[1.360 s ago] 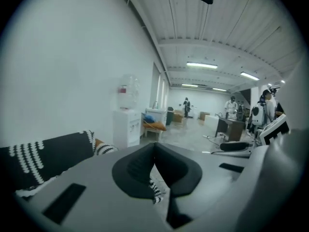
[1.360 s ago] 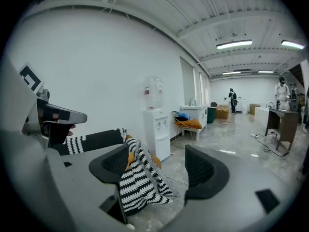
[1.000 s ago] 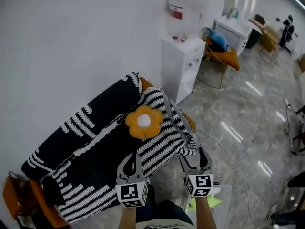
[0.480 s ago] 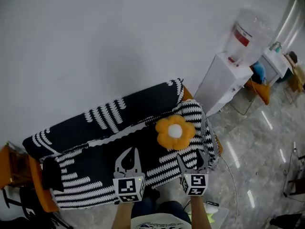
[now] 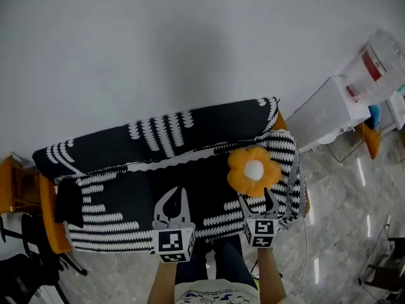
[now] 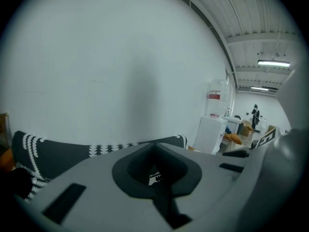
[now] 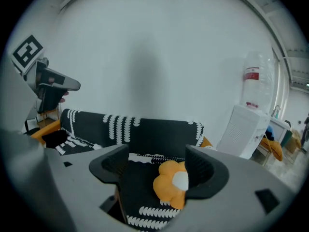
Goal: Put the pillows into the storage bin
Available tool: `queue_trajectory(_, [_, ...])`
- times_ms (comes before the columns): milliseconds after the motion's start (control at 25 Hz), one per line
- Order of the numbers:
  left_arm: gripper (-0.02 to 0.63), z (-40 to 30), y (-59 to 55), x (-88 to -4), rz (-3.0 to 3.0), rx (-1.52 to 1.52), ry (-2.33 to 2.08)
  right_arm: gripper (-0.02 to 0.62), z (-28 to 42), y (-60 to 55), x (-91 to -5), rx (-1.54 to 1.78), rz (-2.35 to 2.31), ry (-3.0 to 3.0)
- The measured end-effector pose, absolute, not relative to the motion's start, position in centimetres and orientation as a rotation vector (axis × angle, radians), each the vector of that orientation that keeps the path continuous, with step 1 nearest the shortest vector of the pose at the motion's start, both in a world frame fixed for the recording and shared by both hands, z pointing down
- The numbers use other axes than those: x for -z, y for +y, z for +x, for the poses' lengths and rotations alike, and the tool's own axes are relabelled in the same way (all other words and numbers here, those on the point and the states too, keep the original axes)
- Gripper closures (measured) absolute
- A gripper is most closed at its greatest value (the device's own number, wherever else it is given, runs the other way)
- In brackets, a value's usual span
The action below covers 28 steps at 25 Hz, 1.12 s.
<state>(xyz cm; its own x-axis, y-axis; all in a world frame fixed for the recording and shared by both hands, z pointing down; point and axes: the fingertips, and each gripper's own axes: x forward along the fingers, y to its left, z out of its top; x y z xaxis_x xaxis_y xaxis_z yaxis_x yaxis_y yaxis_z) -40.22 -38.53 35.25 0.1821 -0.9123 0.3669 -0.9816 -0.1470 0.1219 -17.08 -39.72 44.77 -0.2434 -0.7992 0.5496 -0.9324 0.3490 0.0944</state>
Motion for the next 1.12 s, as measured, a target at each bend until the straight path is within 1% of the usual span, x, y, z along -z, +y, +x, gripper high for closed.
queue_trajectory(320, [0.592, -41.7, -41.1, -42.0, 1.912, -0.369, -1.868, 0.231, -17.7, -44.4, -56.0, -0.382, 1.198, -2.045])
queue_trajectory(840, [0.592, -38.8, -44.1, -54.5, 1.653, -0.465, -1.855, 0.239, -16.0, -49.2, -78.2, -0.507, 0.822, -1.859])
queue_trajectory(1000, [0.592, -38.3, -44.0, -57.2, 1.591, -0.493, -1.834, 0.239, -14.9, -48.5, -82.8, -0.526, 0.752, -1.770])
queue_trajectory(1120, [0.592, -38.0, -44.0, -58.7, 1.564, -0.500, -1.823, 0.258, -14.0, -48.2, -84.9, -0.448, 0.710, -1.718])
